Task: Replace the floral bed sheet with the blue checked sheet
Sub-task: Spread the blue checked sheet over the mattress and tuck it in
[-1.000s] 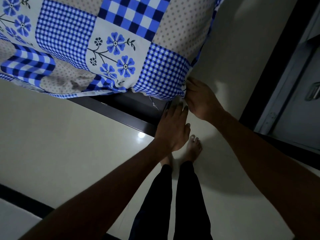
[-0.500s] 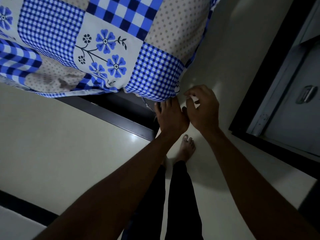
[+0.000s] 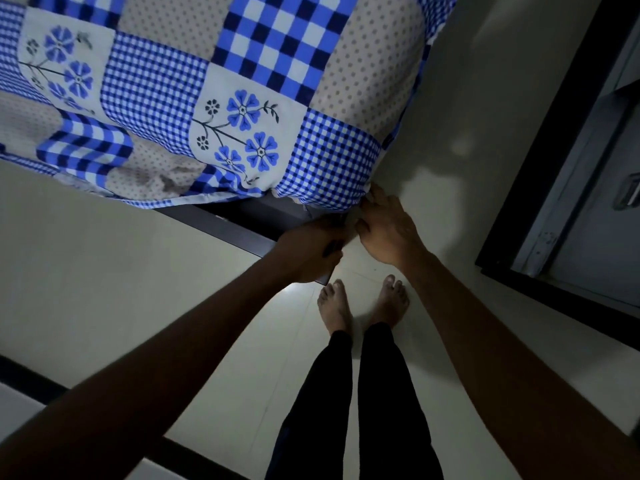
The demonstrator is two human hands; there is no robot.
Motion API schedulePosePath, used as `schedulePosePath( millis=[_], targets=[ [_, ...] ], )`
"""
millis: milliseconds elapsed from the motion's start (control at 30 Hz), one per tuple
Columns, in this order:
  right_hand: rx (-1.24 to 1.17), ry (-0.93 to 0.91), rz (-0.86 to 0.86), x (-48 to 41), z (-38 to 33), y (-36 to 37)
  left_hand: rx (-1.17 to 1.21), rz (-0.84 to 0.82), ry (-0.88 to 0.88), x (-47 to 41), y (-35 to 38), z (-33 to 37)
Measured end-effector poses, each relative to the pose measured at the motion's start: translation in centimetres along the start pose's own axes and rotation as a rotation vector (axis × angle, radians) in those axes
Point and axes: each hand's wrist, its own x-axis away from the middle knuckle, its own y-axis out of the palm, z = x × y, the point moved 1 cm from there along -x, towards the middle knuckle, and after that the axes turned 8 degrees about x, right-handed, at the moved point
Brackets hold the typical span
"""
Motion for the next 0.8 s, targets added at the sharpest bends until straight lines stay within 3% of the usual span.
schedulePosePath(
  millis=[67,133,233,333,467,567,633,700,800],
  targets=[
    [-0.117,0.113,-0.098,0.9,-0.9,0.2,-0.047,0.067,-0.045,2.5,-1.2,-1.9],
    [-0.05,0.224,-0.147,2.4,-2.5,0.1,-0.161,0.155,-0.107,4.8,-3.1,-4.0],
    [-0.015,0.298,0.074,4.8,-6.5,0.0,-0.286,0.256,-0.222,6.9,-6.1,-7.5],
    [-0.201,0.116,0.246,5.6,-12.0,0.3,-0.34,0.191,-0.324,7.3,-8.9,-12.3],
    [-0.315,0.008,0.297,1.9,-18.7,2.0,-0.494,-0.025,0.013,4.8,-10.2,-18.2],
    [-0.3,-0.005,0.344,-4.2,-22.1,3.0,-0.365,-0.045,0.06,2.8,-12.1,-22.0],
    [-0.288,0.051,0.283,-8.4,-23.2,3.9,-0.212,-0.025,0.15,3.8,-13.6,-21.9],
    [-0.175,0.109,0.085,-11.5,-24.4,5.8,-0.09,0.001,0.185,4.9,-15.7,-22.8],
    [0.086,0.174,-0.05,-13.3,-23.8,9.4,-0.23,0.054,0.319,6.7,-17.6,-24.6]
  ],
)
